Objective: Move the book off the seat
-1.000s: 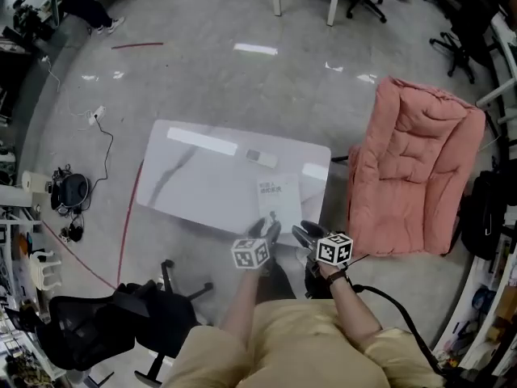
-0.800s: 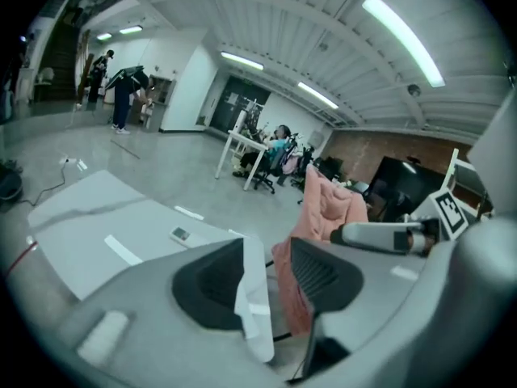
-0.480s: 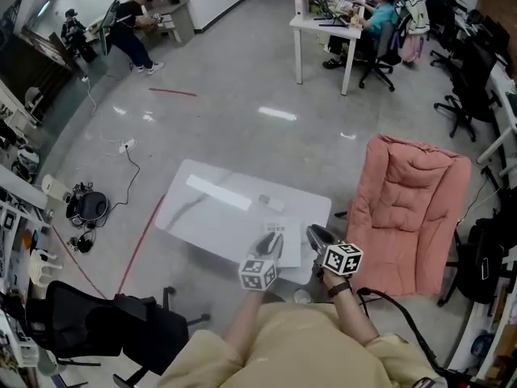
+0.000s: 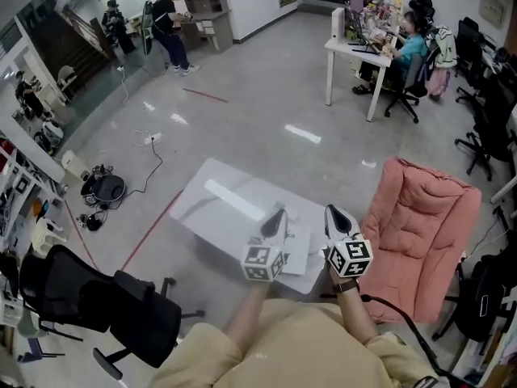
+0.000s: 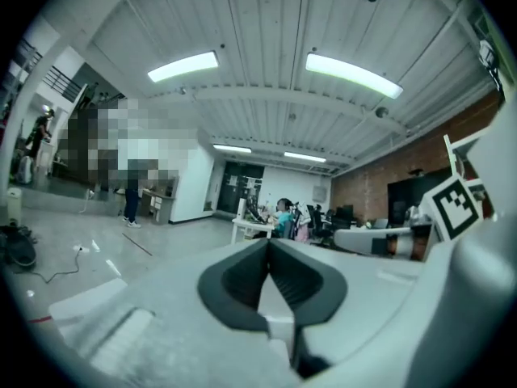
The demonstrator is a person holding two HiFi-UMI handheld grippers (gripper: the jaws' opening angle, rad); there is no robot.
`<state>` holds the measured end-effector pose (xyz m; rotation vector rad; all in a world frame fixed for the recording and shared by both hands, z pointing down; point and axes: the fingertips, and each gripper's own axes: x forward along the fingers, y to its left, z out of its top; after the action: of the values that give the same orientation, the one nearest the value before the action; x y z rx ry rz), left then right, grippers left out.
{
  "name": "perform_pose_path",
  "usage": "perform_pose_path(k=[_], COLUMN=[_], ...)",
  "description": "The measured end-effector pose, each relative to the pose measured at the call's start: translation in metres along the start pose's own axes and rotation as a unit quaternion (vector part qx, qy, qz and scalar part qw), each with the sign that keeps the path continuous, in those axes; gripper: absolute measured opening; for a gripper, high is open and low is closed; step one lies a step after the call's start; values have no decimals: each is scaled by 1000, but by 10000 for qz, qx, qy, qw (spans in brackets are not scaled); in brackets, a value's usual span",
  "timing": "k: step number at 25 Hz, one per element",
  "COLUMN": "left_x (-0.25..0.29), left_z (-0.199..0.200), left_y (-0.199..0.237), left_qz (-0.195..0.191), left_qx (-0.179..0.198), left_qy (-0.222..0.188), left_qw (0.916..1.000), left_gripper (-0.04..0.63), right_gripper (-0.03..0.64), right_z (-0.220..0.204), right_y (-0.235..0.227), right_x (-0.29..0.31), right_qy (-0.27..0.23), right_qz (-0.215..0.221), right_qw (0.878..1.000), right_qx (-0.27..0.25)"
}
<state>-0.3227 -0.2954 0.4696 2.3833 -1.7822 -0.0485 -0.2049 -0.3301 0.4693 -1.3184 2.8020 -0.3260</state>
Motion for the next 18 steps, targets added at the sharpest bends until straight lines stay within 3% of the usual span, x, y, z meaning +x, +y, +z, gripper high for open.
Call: perform_pose_path(k=[6, 8, 11, 18], left_x=[-27, -32, -38, -50], left_z=[42, 45, 46, 43], left_y=[5, 2, -11, -18], left_qz=[298, 206, -251, 40], left_qx=[486, 405, 55, 162], left_qy=[-427, -541, -672, -680], left_qw=[9975, 9975, 9974, 9975], left_gripper=[2, 2, 2, 2], right_gripper=[5, 5, 5, 5], right_z=[24, 23, 23, 31], right_y=[51, 65, 81, 80], right_x=[11, 11, 8, -7], right_qy=[-105, -93, -99, -205], right_qz=[502, 678, 889, 957], right_qw=[9970, 9959, 9938, 9926], right_qx=[-573, -599, -664, -713])
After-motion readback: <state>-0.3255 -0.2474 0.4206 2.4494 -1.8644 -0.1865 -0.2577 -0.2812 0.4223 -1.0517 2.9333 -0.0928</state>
